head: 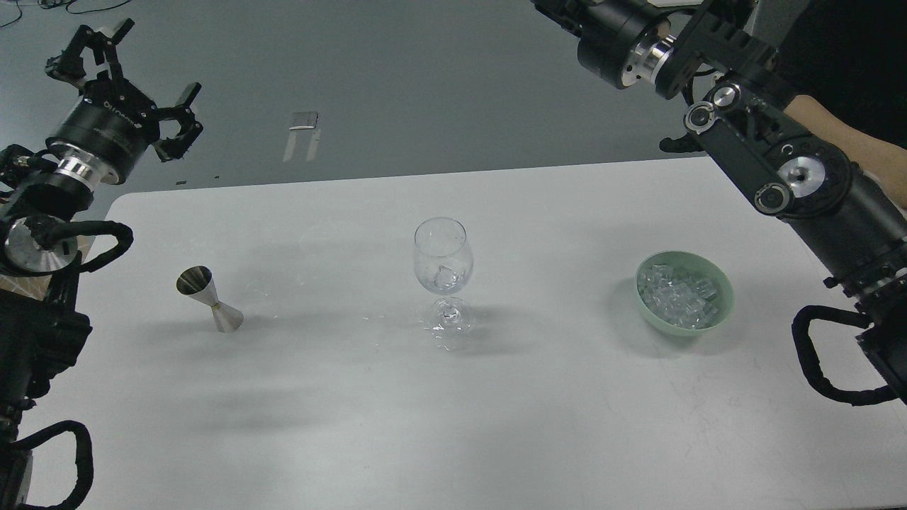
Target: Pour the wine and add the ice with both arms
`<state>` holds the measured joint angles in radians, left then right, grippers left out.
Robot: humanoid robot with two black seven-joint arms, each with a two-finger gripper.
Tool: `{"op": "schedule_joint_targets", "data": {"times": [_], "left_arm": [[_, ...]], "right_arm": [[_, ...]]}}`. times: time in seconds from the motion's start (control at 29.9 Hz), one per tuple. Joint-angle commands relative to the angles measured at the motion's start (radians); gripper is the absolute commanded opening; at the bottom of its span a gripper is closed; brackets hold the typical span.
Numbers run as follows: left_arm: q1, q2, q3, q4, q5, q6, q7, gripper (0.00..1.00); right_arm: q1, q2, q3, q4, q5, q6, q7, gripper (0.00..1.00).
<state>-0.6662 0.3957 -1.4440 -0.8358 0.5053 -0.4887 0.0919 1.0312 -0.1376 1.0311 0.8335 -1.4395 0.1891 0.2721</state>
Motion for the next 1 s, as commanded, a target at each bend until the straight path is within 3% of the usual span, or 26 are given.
{"op": "schedule_joint_targets", "data": {"times": [0.0,0.17,0.37,0.5,0.57,0.7,0.77,0.97], "left_arm": [[-0.016,-0.035,-0.001,0.003,-0.002,0.0,-0.009,0.98],[-0.016,-0.046,-0.001,0.003,-0.01,0.0,-0.003,0.98],[-0.015,-0.067,0.001,0.021,-0.01,0.022,0.0,0.98],[-0.013,-0.066,0.001,0.032,-0.011,0.0,-0.023,0.98],[-0.015,-0.066,-0.001,0.03,-0.011,0.0,-0.023,0.98],[-0.021,-0.067,-0.003,0.03,-0.013,0.0,-0.047,0.98],[-0.039,-0.066,-0.001,0.032,-0.018,0.0,-0.09,0.98],[-0.079,-0.075,0.001,0.11,-0.016,0.0,-0.092,0.98]], "right_arm": [[-0.002,0.038,0.029,-0.039,0.228,-0.075,-0.001,1.0],[0.006,0.069,0.029,-0.059,0.376,-0.191,-0.013,1.0],[0.035,0.069,0.041,-0.129,0.508,-0.197,-0.03,1.0],[0.02,0.07,0.053,-0.136,0.853,-0.191,-0.028,1.0],[0.013,0.073,0.053,-0.131,0.921,-0.168,-0.028,1.0],[0.013,0.084,0.052,-0.142,0.936,-0.123,-0.028,1.0],[0.009,0.098,0.049,-0.143,0.938,-0.122,-0.016,1.0],[-0.036,0.118,0.02,-0.142,0.939,-0.082,-0.011,1.0]]}}
